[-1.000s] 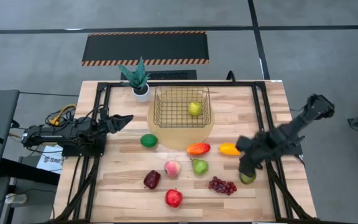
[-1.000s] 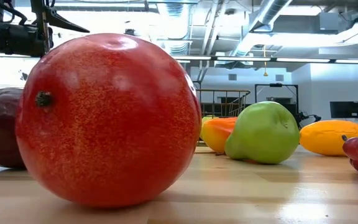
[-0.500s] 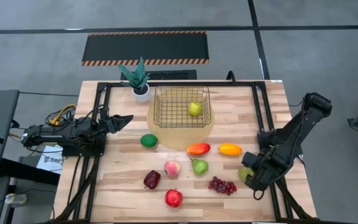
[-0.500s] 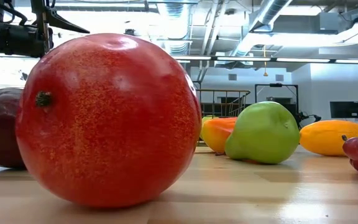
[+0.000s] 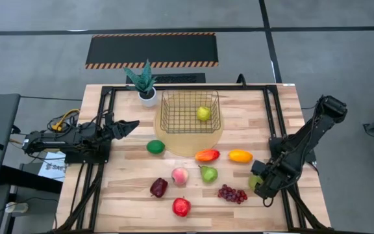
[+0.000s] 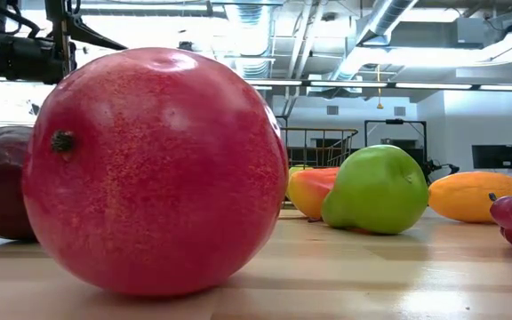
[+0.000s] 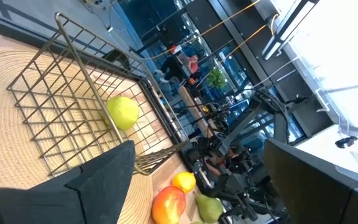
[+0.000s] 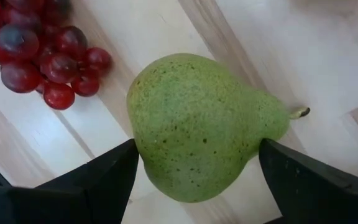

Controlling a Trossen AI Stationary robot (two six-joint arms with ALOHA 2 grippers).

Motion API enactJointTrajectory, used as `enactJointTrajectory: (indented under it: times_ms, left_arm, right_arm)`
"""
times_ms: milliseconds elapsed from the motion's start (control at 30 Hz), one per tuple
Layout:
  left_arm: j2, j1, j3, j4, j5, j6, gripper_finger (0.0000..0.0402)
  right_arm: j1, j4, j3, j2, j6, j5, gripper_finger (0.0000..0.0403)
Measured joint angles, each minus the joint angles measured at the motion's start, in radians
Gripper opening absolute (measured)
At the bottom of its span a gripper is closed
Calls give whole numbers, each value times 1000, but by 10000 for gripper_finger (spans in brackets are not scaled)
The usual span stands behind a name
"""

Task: Build produce basket
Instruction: Put the right green pear into the wire basket

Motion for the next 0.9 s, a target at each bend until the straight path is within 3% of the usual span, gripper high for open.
enactJointTrajectory:
  times_ms: [133, 467, 900]
  left_arm:
    - [0, 0, 0, -3, -1, 1, 341]
    - [0, 0, 0, -3, -1, 1, 341]
    - [0, 0, 0, -1, 0, 1, 341]
  right_arm:
    - [-3, 13, -1, 1, -3, 7, 334]
    - [-4, 33, 4, -2, 24, 11, 239]
    - [-65, -20, 156, 0, -54, 74, 236]
